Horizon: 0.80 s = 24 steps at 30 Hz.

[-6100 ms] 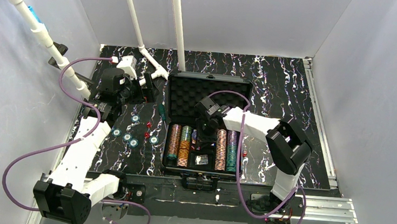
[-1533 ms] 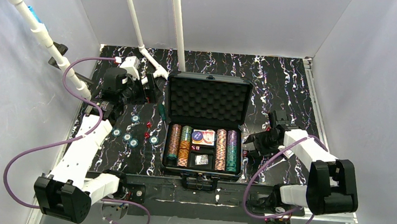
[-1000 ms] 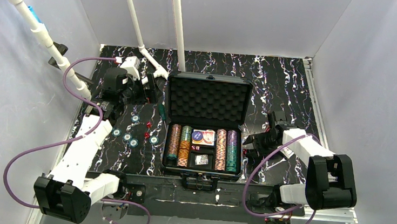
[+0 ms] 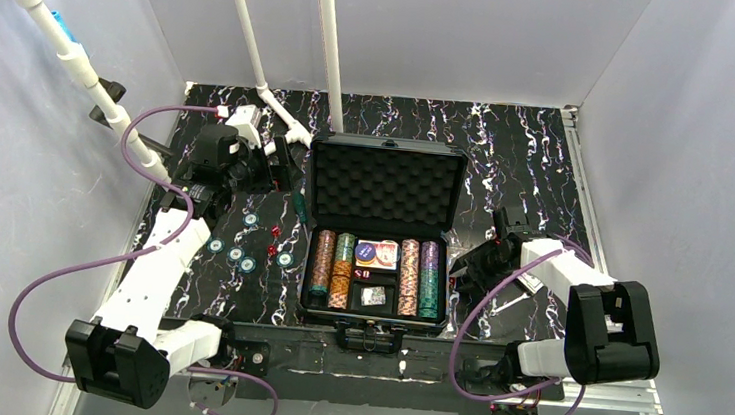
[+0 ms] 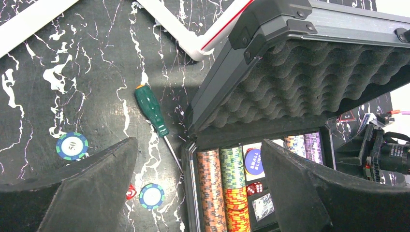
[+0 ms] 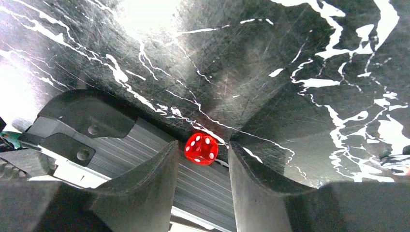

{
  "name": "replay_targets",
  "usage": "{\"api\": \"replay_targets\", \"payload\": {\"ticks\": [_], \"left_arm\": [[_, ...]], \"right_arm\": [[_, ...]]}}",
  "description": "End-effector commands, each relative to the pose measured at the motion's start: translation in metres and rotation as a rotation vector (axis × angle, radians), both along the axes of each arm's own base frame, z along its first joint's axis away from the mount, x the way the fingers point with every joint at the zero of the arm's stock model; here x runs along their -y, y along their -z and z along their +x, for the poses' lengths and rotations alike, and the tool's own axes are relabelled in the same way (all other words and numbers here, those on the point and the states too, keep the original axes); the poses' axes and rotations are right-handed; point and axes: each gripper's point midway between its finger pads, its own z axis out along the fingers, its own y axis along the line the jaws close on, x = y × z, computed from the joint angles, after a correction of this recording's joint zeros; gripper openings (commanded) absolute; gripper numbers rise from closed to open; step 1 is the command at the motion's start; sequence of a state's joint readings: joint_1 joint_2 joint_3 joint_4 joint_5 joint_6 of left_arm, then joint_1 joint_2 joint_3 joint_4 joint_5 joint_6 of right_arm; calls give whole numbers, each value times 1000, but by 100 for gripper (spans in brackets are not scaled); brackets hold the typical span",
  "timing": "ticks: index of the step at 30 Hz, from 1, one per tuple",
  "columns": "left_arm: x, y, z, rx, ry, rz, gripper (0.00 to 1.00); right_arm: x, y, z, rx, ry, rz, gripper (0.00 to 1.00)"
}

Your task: Pack up texas hold em set

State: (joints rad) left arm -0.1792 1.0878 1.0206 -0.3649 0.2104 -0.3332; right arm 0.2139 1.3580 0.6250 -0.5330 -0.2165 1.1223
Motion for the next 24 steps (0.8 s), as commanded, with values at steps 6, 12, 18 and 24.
{"api": "replay_targets", "payload": {"ticks": [6,12,18,24], "left_arm": [[3,-11,-4,36,16,-10,100],[4,-14,-6,44,21,-12,99],[5,-17,-7,53,23,-12,100],[6,-18,-9,58,27,-13,99]], "right_arm": [[-2,12,-23,-135,179,-4,53],[-1,12,-24,-184,275,-9,52],[1,11,-15,-188,316,-28,47],[-1,16,-14,-207,324,-22,21]]}}
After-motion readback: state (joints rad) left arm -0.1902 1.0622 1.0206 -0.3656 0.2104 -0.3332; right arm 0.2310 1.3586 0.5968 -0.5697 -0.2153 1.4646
